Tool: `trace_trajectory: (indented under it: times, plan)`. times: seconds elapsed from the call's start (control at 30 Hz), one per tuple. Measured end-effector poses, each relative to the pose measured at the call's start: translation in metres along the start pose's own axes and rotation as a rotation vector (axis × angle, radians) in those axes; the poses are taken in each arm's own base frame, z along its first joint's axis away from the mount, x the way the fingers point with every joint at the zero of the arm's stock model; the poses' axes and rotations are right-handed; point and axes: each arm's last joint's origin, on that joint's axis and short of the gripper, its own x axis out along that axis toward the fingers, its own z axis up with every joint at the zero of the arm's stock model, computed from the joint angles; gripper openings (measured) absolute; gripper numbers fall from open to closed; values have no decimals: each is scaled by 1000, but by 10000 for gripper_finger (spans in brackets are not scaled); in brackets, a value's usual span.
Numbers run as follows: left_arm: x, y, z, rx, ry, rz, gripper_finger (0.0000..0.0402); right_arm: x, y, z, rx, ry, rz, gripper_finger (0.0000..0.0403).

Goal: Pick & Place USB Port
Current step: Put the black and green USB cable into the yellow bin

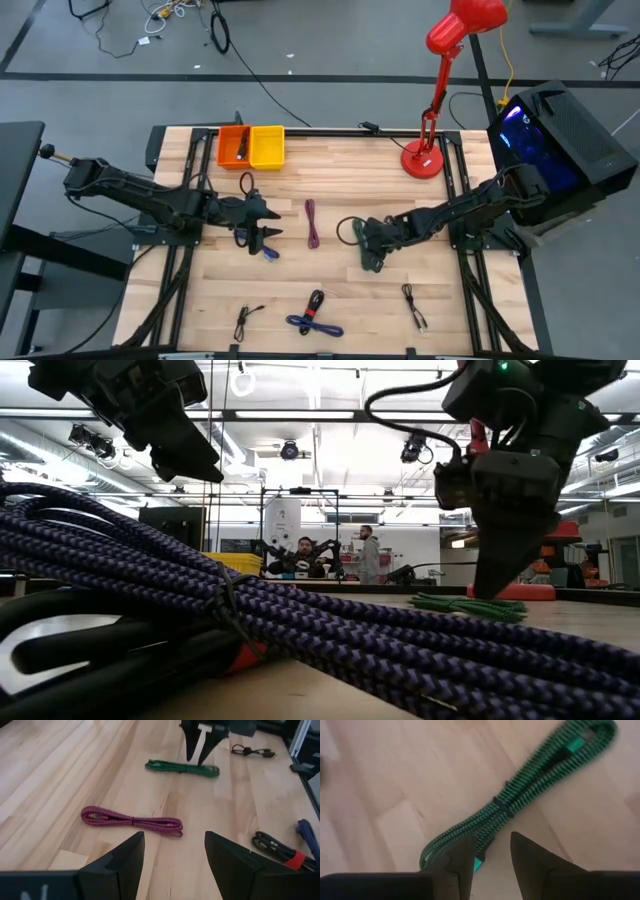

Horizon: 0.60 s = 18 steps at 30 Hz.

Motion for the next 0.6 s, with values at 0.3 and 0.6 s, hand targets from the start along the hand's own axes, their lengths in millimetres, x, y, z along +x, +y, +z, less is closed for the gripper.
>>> trace_trajectory:
  times: [0.3, 0.6]
  plan:
    - [0, 0, 0, -1, -2, 0, 213, 5, -7, -8, 10, -3, 5, 126]
    - [0, 0, 0, 2, -4, 5, 213, 8, -12, -12, 44, -32, 8, 125]
